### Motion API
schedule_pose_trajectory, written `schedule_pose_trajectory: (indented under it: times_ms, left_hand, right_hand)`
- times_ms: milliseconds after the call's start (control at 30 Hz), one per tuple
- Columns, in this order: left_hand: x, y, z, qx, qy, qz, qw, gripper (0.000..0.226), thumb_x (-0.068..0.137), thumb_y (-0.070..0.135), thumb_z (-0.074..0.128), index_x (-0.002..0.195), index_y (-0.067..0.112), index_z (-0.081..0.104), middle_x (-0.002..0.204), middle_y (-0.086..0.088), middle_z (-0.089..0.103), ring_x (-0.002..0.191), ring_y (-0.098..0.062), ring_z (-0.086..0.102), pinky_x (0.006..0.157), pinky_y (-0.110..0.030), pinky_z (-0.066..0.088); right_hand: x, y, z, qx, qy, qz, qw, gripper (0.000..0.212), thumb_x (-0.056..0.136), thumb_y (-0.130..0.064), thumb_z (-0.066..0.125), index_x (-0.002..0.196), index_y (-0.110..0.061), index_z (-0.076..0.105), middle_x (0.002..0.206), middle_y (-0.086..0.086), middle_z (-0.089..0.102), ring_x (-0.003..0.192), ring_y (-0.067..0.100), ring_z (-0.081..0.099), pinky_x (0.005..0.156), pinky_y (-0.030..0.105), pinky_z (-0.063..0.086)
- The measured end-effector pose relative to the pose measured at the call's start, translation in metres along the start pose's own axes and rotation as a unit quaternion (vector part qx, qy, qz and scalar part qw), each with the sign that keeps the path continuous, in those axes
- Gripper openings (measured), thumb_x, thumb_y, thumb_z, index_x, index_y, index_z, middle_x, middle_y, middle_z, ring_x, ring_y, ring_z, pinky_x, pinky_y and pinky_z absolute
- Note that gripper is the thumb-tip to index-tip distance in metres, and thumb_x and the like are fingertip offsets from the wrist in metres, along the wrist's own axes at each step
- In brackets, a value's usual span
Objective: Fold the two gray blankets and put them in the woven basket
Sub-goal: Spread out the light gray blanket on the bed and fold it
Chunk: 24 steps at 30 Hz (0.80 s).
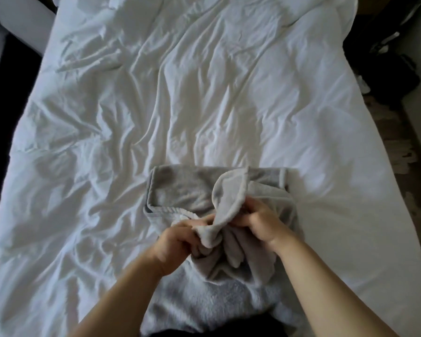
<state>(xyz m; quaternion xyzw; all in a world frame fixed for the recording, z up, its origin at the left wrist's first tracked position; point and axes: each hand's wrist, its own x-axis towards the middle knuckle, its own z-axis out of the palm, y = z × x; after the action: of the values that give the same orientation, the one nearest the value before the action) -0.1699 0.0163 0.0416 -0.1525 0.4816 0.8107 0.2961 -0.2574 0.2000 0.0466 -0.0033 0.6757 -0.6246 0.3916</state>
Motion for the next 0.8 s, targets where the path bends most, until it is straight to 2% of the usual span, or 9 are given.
schedule_pose_trajectory:
  times_ms: [100,167,233,333,433,500,600,700,800]
  left_hand:
    - [-0.013,0.020,0.007,-0.075,0.007,-0.030,0.997,0.052,0.058,0.057,0.070,0.065,0.006,0.066,0.062,-0.011,0.060,0.059,-0.024,0.053,0.059,-0.029,0.040]
    - [-0.016,0.041,0.014,0.003,0.071,-0.079,0.994,0.078,0.058,0.084,0.049,0.061,0.006,0.057,0.059,-0.013,0.051,0.054,-0.025,0.045,0.055,-0.029,0.032]
    - [-0.023,0.066,0.024,0.142,0.170,-0.099,0.970,0.093,0.056,0.095,0.036,0.074,0.008,0.061,0.071,-0.018,0.053,0.066,-0.030,0.049,0.063,-0.032,0.035]
    - [-0.034,0.099,0.046,0.264,0.239,-0.017,0.934,0.083,0.062,0.089,0.033,0.095,0.024,0.074,0.097,0.002,0.073,0.097,-0.013,0.065,0.089,-0.028,0.046]
    - [-0.047,0.129,0.078,0.243,0.116,0.080,0.960,0.053,0.064,0.077,0.051,0.097,0.042,0.074,0.092,0.015,0.074,0.087,0.003,0.068,0.071,-0.009,0.048]
    - [-0.056,0.149,0.096,0.225,0.100,0.160,0.956,0.045,0.069,0.065,0.059,0.100,0.035,0.074,0.083,0.009,0.075,0.072,-0.001,0.069,0.056,-0.006,0.045]
    - [-0.071,0.181,0.118,0.239,0.076,0.287,0.924,0.030,0.083,0.045,0.058,0.096,0.023,0.073,0.069,0.008,0.071,0.059,0.001,0.061,0.051,-0.006,0.041]
    - [-0.081,0.206,0.135,0.257,0.095,0.333,0.902,0.033,0.087,0.047,0.052,0.080,0.022,0.073,0.058,0.008,0.061,0.050,-0.003,0.050,0.047,-0.014,0.039]
    - [-0.078,0.216,0.146,0.317,0.214,0.368,0.848,0.039,0.095,0.040,0.048,0.079,0.012,0.070,0.059,-0.007,0.061,0.057,-0.009,0.051,0.056,-0.025,0.041]
  right_hand:
    - [0.003,-0.021,0.024,-0.052,-0.062,-0.018,0.997,0.018,0.085,0.008,0.061,0.100,-0.003,0.066,0.099,0.009,0.074,0.101,0.017,0.068,0.088,0.027,0.053]
    - [-0.003,-0.035,0.036,-0.095,-0.070,-0.046,0.992,0.012,0.088,0.003,0.061,0.096,-0.005,0.066,0.100,0.013,0.072,0.102,0.021,0.067,0.091,0.032,0.052]
    - [-0.013,-0.050,0.041,-0.168,-0.055,-0.088,0.980,0.012,0.088,-0.006,0.061,0.087,-0.017,0.064,0.090,0.001,0.071,0.093,0.012,0.066,0.086,0.029,0.052]
    - [-0.040,-0.076,0.044,-0.234,-0.017,-0.145,0.961,0.011,0.085,-0.019,0.059,0.086,-0.030,0.060,0.085,-0.013,0.068,0.086,0.001,0.064,0.082,0.025,0.051]
    - [-0.069,-0.112,0.046,-0.221,-0.004,-0.199,0.955,0.037,0.088,-0.017,0.055,0.096,-0.053,0.061,0.100,-0.022,0.069,0.096,-0.005,0.065,0.085,0.015,0.051]
    - [-0.086,-0.138,0.047,-0.207,0.022,-0.264,0.942,0.041,0.089,-0.015,0.054,0.105,-0.052,0.062,0.108,-0.015,0.069,0.104,-0.004,0.063,0.091,0.016,0.050]
    - [-0.106,-0.170,0.047,-0.196,0.115,-0.387,0.893,0.026,0.086,-0.009,0.057,0.104,-0.022,0.068,0.117,-0.007,0.053,0.109,-0.003,0.057,0.093,0.014,0.046]
    - [-0.124,-0.193,0.049,-0.178,0.204,-0.451,0.851,0.027,0.085,-0.006,0.062,0.087,-0.033,0.064,0.111,-0.013,0.042,0.099,0.002,0.059,0.085,0.008,0.045]
    - [-0.137,-0.212,0.042,-0.203,0.288,-0.480,0.804,0.040,0.085,-0.004,0.063,0.084,-0.043,0.055,0.102,-0.012,0.045,0.090,0.001,0.058,0.080,0.005,0.041]
